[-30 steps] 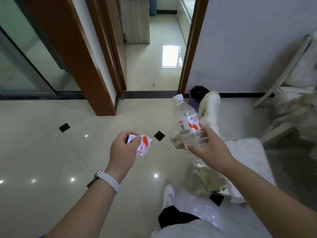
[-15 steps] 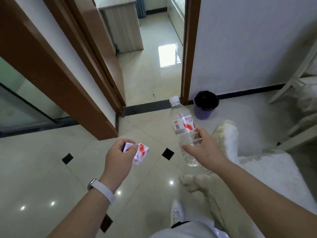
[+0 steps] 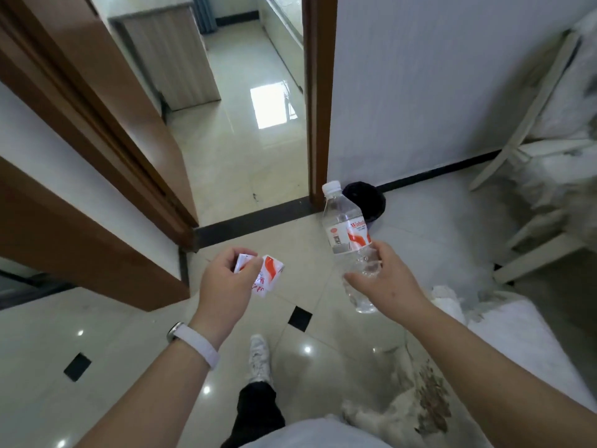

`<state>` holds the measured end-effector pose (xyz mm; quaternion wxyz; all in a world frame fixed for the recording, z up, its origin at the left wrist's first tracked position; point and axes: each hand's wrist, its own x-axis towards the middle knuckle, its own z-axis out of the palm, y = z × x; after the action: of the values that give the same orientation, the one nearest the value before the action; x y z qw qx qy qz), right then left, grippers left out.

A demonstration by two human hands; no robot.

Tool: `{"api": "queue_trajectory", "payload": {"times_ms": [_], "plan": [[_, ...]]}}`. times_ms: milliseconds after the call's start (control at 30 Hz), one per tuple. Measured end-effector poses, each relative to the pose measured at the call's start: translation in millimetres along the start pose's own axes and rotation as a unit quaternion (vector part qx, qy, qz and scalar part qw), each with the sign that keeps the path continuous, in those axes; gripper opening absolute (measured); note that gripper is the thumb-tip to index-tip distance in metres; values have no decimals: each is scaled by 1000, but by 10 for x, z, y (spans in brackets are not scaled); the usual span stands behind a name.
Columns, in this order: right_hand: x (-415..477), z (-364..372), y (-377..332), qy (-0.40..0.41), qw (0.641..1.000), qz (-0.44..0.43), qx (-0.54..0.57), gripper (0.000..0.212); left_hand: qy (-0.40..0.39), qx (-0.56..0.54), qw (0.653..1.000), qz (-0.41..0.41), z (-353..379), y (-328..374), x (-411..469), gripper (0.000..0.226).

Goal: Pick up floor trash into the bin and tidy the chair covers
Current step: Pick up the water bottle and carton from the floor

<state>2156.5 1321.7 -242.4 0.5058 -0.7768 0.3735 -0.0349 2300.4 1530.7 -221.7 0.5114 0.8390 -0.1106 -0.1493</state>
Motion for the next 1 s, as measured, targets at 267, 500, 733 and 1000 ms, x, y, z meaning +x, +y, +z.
{"api": "queue_trajectory", "payload": {"times_ms": [267, 500, 733, 1000], "plan": [[880, 222, -638, 86, 995, 47, -7, 49, -89, -38, 995, 13, -38, 74, 1503, 1], [1587, 274, -1226, 176, 983, 42, -34, 52, -152, -61, 986, 20, 17, 295, 2771, 3], [1969, -42, -1205, 237, 965, 108, -1, 47, -238, -70, 969, 12, 509, 550, 3411, 5], [3150, -392, -766, 231, 962, 138, 50, 50, -237, -2, 971, 40, 1403, 938, 4213, 7]]}}
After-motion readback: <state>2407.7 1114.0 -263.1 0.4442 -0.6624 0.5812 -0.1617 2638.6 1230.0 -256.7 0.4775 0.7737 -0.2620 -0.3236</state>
